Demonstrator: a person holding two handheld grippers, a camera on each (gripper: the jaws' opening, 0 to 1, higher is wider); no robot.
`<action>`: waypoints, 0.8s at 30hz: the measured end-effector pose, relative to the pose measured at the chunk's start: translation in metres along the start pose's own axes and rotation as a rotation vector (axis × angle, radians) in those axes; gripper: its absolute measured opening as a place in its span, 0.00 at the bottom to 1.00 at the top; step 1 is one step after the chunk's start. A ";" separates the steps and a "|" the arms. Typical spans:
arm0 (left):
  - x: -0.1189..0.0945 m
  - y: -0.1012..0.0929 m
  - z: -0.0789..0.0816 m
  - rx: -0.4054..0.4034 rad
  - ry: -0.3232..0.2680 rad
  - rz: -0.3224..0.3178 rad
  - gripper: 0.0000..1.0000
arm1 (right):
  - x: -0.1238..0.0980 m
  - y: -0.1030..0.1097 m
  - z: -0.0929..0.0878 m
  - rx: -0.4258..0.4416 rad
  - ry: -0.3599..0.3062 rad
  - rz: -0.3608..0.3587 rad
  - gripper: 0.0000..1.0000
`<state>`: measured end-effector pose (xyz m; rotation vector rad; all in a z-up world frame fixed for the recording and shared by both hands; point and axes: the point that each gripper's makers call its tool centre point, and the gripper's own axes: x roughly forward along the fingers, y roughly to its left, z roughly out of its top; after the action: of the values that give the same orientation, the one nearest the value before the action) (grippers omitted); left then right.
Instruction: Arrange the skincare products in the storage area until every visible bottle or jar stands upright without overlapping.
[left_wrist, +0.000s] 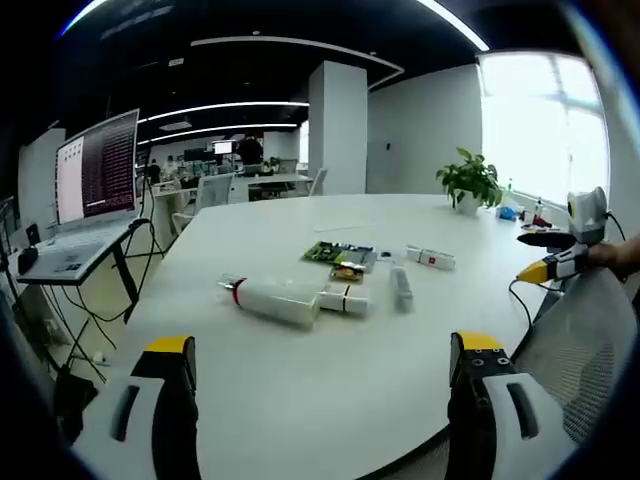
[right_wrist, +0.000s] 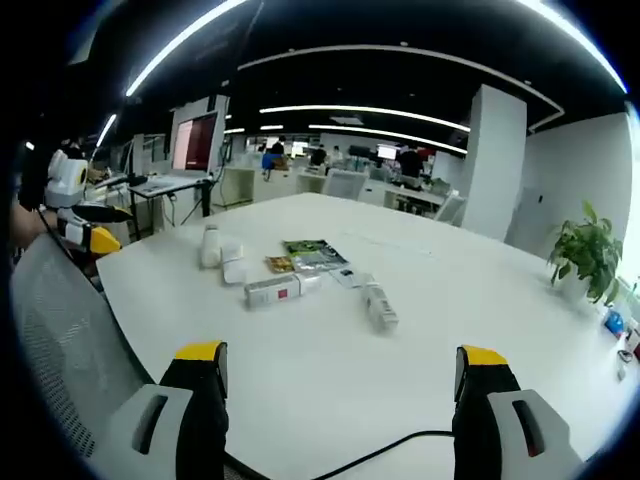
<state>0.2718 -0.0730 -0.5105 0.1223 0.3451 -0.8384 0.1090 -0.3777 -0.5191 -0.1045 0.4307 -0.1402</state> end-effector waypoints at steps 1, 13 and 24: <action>0.000 0.000 0.000 0.000 -0.001 0.000 0.98 | 0.000 0.000 0.000 0.001 -0.002 -0.001 0.99; 0.000 -0.002 0.001 0.002 0.003 -0.007 0.98 | 0.001 -0.002 -0.001 0.001 -0.006 -0.011 0.99; 0.000 -0.002 0.001 0.002 0.004 -0.004 0.97 | 0.003 -0.001 -0.005 -0.003 0.008 -0.001 0.99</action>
<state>0.2706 -0.0741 -0.5098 0.1250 0.3485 -0.8425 0.1100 -0.3798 -0.5244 -0.1076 0.4387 -0.1412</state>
